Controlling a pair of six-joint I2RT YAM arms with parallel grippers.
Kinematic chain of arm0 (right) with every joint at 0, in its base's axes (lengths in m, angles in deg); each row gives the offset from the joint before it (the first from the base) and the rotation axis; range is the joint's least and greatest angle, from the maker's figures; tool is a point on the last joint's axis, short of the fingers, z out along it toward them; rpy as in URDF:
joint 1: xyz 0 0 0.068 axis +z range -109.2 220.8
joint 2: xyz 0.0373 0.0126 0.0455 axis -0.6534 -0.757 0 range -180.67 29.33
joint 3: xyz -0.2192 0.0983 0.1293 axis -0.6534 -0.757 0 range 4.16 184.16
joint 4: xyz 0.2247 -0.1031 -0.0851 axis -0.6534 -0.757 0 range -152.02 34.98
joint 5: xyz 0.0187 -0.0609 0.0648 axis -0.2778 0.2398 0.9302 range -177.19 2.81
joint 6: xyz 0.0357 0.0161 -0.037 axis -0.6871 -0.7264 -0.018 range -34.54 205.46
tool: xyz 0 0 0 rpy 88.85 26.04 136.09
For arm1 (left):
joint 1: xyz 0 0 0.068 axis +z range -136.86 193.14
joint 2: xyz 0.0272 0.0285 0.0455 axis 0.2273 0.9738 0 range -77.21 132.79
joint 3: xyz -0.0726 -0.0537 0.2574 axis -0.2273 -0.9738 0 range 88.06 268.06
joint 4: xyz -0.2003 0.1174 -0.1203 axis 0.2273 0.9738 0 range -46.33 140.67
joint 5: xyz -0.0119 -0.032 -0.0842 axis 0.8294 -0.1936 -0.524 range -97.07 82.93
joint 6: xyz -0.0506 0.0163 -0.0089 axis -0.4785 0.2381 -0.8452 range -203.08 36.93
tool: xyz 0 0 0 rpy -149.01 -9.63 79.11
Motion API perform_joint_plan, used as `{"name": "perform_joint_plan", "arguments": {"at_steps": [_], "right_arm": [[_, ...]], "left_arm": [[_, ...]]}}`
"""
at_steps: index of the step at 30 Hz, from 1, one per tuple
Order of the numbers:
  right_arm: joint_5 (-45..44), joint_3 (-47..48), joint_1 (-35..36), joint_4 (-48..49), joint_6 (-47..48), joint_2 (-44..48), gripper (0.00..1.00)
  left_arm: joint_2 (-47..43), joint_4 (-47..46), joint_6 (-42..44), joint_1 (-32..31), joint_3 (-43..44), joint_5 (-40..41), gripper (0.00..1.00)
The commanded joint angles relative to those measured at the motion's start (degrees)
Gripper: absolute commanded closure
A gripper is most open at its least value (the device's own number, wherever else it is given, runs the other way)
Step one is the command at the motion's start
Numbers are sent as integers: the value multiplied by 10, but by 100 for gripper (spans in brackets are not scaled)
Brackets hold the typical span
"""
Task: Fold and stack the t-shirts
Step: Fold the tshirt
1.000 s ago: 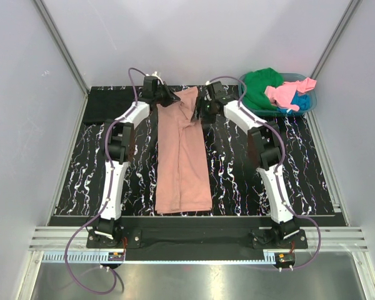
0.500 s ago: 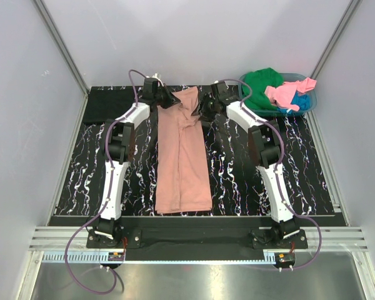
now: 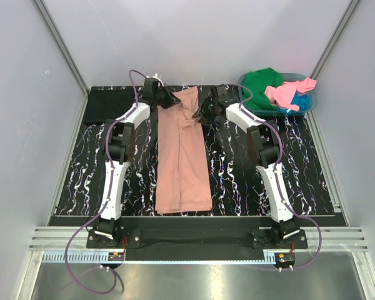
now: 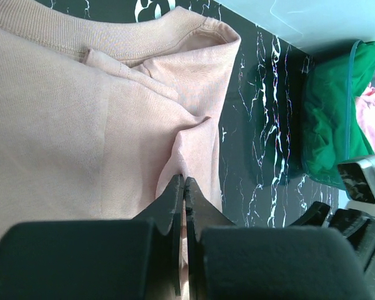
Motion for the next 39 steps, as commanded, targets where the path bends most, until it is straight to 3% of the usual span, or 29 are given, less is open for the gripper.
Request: {"name": "perform_joint_plan", "arguments": {"at_steps": [1, 6, 12, 18, 25, 39], "right_arm": [[-10, 10, 3, 23, -9, -8, 52], [-1, 20, 1, 25, 1, -18, 55], [-9, 3, 1, 47, 61, 8, 75], [-45, -14, 1, 24, 175, 47, 89], [-71, -70, 14, 32, 294, 92, 87], [-69, -69, 43, 36, 300, 101, 73]], "left_arm": [[-25, -31, -7, -3, 3, -13, 100], [-25, -46, -12, -3, 3, -13, 100], [-24, -46, -17, -3, 6, -13, 100], [-21, -61, -50, -3, -7, -8, 100], [-5, -53, -67, -3, 18, -7, 100], [-5, -46, -65, -3, 21, -14, 100]]}}
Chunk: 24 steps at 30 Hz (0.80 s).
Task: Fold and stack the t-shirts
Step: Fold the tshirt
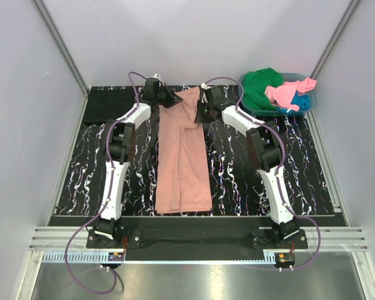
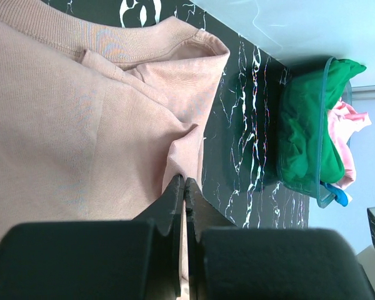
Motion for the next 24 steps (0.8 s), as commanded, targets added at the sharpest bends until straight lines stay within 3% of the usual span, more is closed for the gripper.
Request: {"name": "perform_joint_plan", "arguments": {"at_steps": [1, 14, 24], "right_arm": [[-10, 6, 9, 9, 10, 39, 73], [-14, -2, 26, 18, 21, 48, 70], [37, 1, 33, 12, 28, 42, 65]], "left_arm": [[-6, -23, -1, 1, 24, -12, 100], [-17, -14, 4, 15, 16, -15, 100], [-16, -13, 4, 23, -8, -36, 100]]}}
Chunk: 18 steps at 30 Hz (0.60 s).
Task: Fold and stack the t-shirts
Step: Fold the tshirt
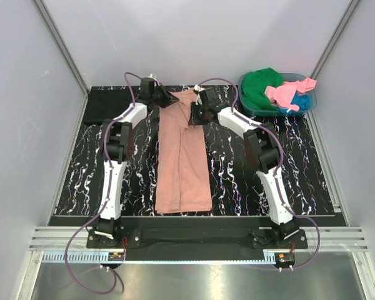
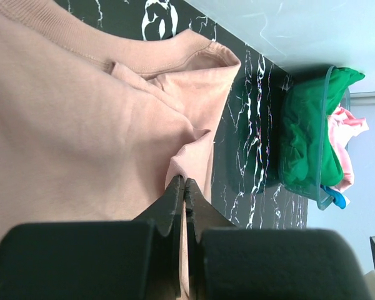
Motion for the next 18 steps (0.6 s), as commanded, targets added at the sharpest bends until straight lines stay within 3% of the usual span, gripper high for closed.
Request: {"name": "perform_joint_plan", "arguments": {"at_steps": [1, 9, 14, 18], "right_arm": [[29, 0, 7, 11, 12, 41, 64], [104, -26, -1, 43, -16, 69, 50], [124, -79, -44, 141, -164, 106, 47], [122, -71, -74, 146, -216, 94, 47]], "left_arm": [[-15, -15, 4, 4, -5, -23, 100], [-1, -14, -5, 9, -4, -38, 98], [-1, 6, -4, 14, -6, -40, 92], [-2, 10, -5, 19, -11, -37, 90]]}}
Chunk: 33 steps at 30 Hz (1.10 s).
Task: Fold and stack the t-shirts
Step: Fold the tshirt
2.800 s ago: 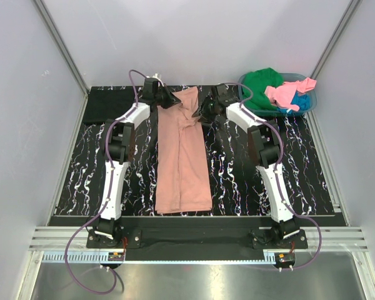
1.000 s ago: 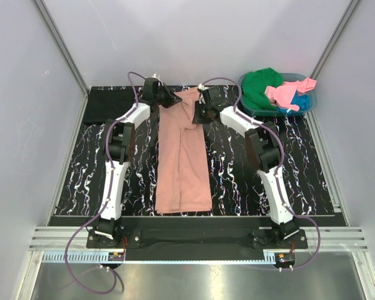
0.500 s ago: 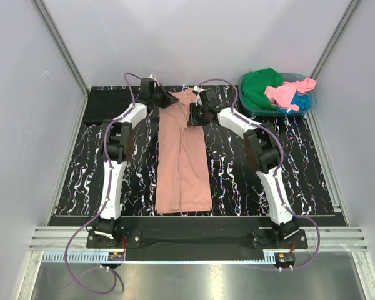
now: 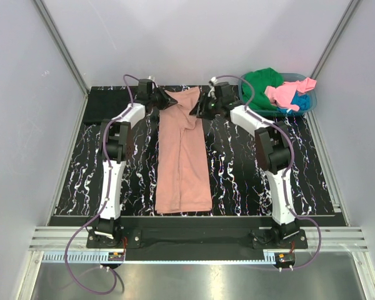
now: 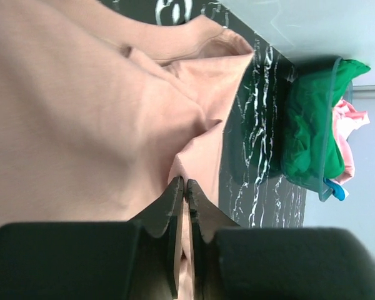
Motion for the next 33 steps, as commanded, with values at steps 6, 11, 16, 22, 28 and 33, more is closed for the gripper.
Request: {"name": "perform_joint_plan", "arguments": {"at_steps": [6, 11, 16, 22, 28, 33], "right_arm": [[12, 38, -68, 45, -140, -8, 48], [62, 97, -68, 45, -169, -65, 42], [69, 90, -62, 45, -180, -78, 38], [75, 71, -57, 51, -179, -80, 38], [73, 71, -54, 39, -180, -87, 39], [62, 53, -53, 41, -175, -82, 38]], "left_arm": [[8, 6, -8, 8, 4, -16, 93], [9, 6, -5, 8, 4, -22, 96], [10, 6, -6, 8, 9, -21, 96], [14, 7, -6, 8, 17, -21, 97], [15, 7, -8, 8, 20, -19, 98], [14, 13, -4, 8, 25, -20, 98]]}}
